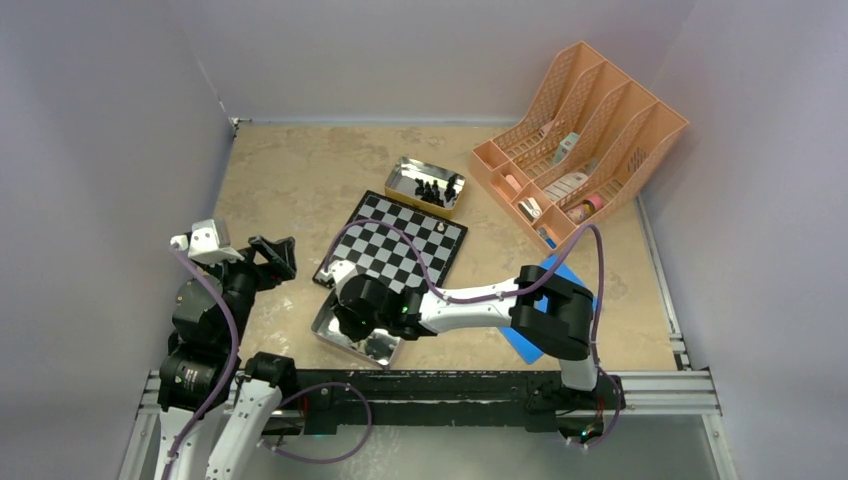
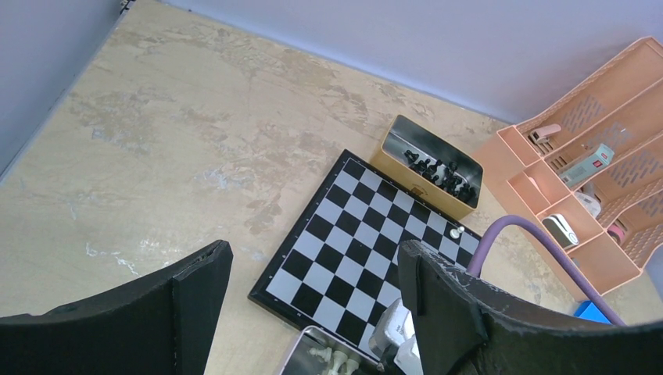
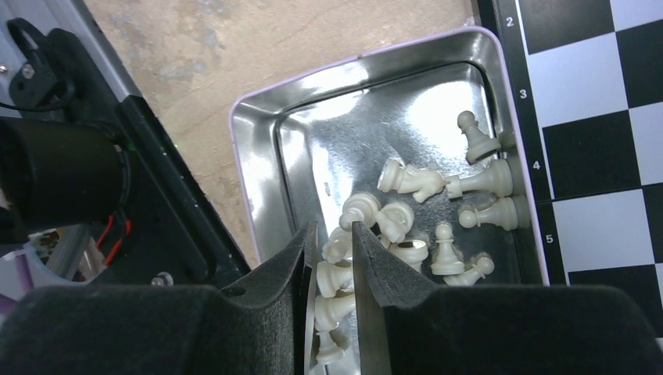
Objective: Set up the chess pieces on the board
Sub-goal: Pick up the chess piece from the storage box.
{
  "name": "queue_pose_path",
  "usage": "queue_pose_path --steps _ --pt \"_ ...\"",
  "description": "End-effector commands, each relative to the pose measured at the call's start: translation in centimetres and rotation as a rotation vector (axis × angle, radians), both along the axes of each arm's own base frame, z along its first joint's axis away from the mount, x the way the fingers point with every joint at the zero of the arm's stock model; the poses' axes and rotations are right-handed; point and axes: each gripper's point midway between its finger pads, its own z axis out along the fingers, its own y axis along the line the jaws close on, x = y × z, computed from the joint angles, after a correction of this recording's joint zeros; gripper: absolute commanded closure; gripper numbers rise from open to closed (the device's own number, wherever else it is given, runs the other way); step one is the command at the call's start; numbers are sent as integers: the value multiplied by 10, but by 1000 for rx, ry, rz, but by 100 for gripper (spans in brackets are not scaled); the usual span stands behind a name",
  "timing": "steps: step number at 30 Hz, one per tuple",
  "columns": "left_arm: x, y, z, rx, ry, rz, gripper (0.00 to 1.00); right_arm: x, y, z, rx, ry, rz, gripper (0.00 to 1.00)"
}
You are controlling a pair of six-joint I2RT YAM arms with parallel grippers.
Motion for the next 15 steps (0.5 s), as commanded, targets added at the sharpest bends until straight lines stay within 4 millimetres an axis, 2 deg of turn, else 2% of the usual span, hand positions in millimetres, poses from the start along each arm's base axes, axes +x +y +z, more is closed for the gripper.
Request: queue_pose_path --steps 1,15 --pt "-1 2 12 -26 -41 17 23 7 11 20 32 -30 -39 74" --pt "-1 2 12 -24 -40 15 23 11 11 8 -6 -44 -58 74"
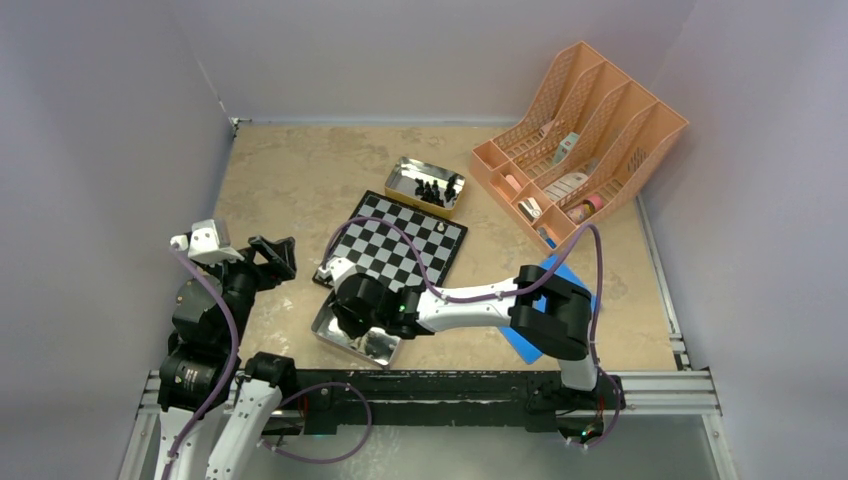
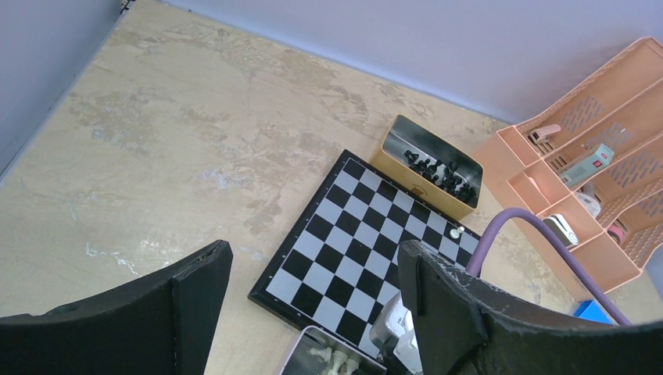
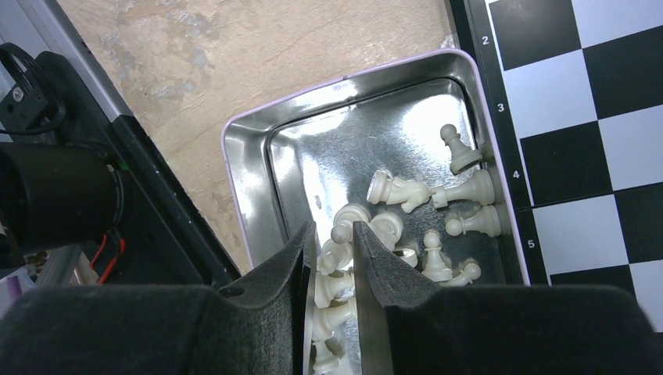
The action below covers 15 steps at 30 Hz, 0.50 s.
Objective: Set up the chess pieces on the board
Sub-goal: Pick up the chess piece from the storage box.
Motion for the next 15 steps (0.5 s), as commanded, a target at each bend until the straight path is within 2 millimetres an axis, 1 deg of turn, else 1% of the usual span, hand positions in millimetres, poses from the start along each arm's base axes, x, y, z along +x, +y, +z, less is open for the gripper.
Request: queue_pose_path --steps 1,11,15 --pt "-1 2 12 -25 -40 14 23 5 9 6 10 -18 -20 74" --pt "0 1 12 -24 -40 12 23 3 10 3 -3 -17 -18 74" --pt "0 2 12 -24 -41 14 23 4 9 4 -3 -24 -22 79"
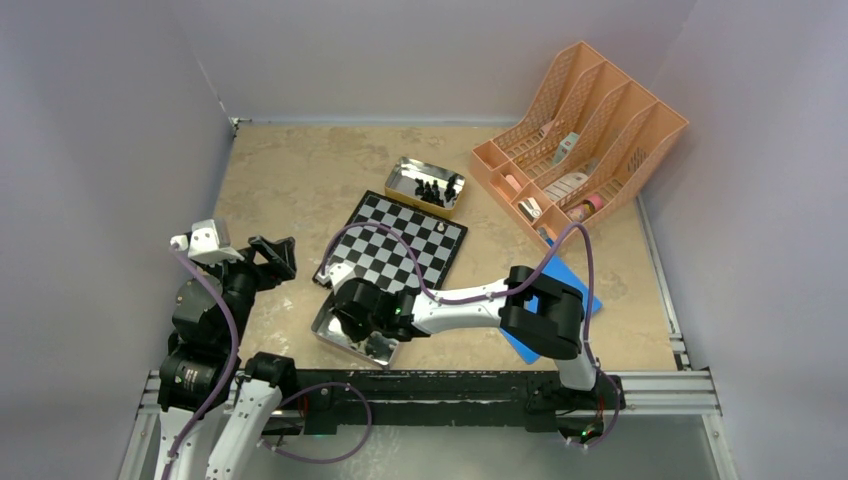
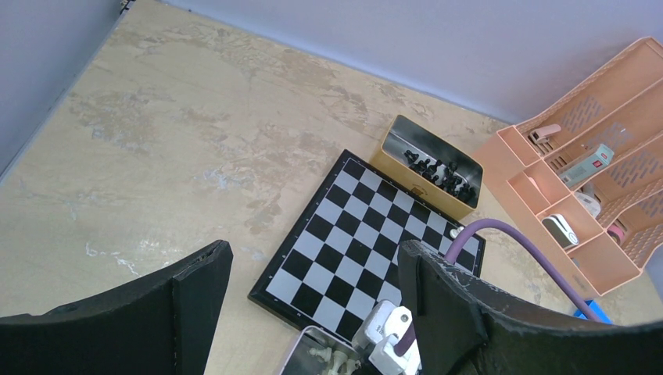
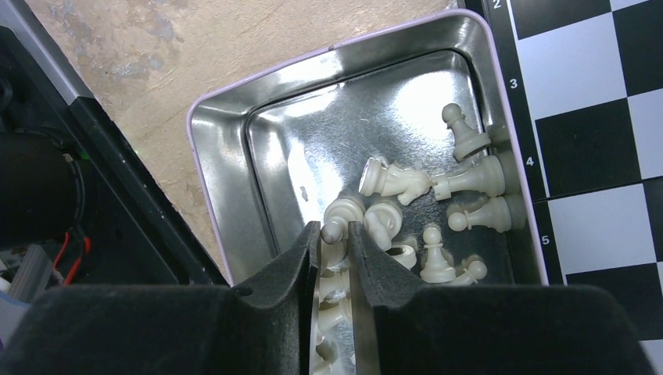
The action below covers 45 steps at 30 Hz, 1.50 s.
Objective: Set up the chess pieces on the board
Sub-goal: Pick up the chess piece from the storage box, then place the chess piece on the chessboard.
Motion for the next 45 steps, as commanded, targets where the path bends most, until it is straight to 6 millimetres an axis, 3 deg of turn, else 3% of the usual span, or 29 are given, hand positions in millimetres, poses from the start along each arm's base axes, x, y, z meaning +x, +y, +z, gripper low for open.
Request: queue_pose_path --steps 1,12,16,28,35,45 --pt "0 2 12 -24 -39 13 23 6 13 26 54 -36 -22 81" --pt "1 0 10 -22 -32 5 23 8 10 45 83 -57 -39 88" --pt "4 -3 8 -17 -24 -11 23 -1 7 56 102 -18 -17 88" --pt "10 -11 2 -10 2 -50 23 21 -8 91 133 -84 -87 89" --pt "11 -15 1 -12 11 -68 23 66 -47 102 116 -104 -205 89" --pt "16 -21 -5 -9 28 -99 22 163 -139 97 63 -154 -461 90"
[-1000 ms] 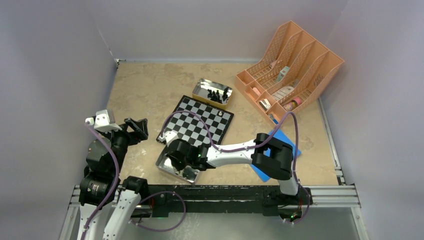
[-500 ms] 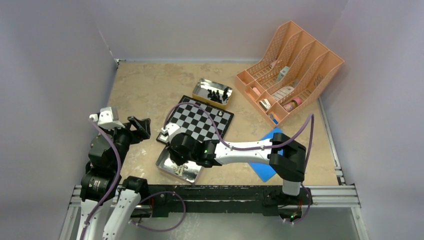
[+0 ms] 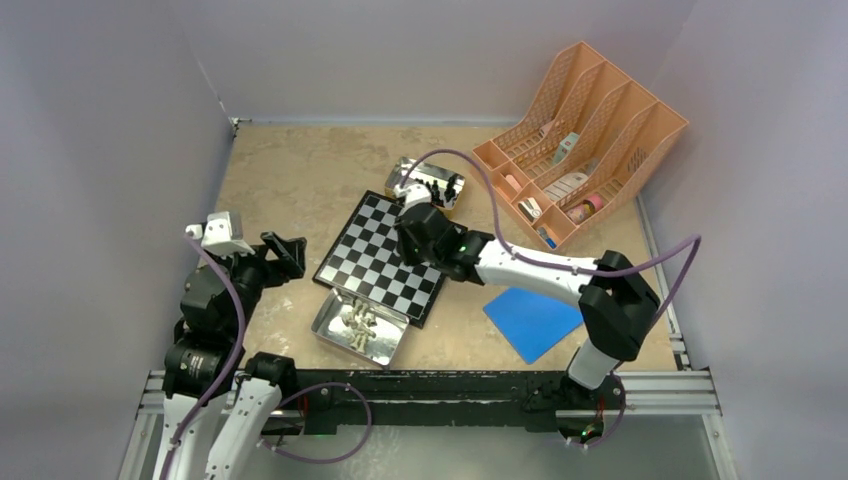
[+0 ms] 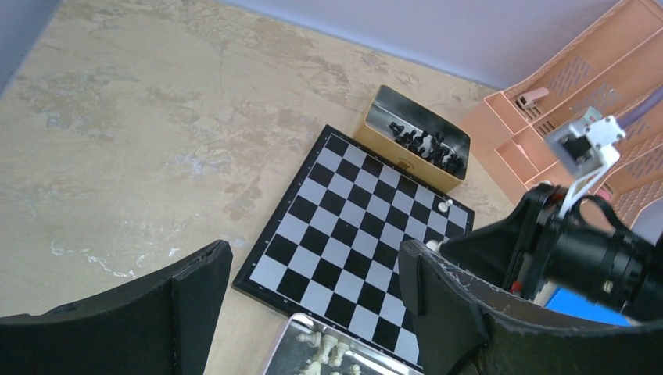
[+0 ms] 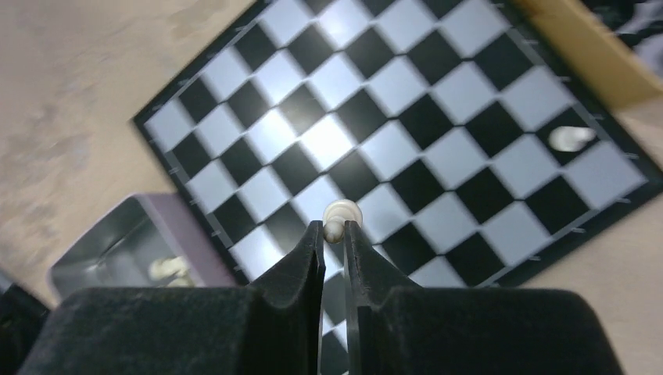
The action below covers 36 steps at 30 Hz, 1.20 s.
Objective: Set up the chess pieces on the board
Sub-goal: Place the chess piece on the chessboard.
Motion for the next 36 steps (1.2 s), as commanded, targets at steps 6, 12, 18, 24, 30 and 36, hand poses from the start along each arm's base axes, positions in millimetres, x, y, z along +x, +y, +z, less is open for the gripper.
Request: queue_pose_path --steps 6,12,18,24,30,36 --pt "12 -6 0 1 10 -22 20 71 -78 -6 -69 -42 -239 90" --pt "12 -7 -1 4 13 -30 20 96 -104 -19 -98 -30 -326 90" --pt "12 -8 -1 7 19 -36 19 104 -125 -36 -135 -5 -379 90" --pt "12 -7 0 6 18 -30 16 95 -127 -43 -125 25 -372 89" --pt "13 -7 0 3 13 -27 16 85 -125 -49 -108 62 -346 89" --pt "13 -7 0 3 13 -28 16 77 -127 -40 -99 63 -326 89"
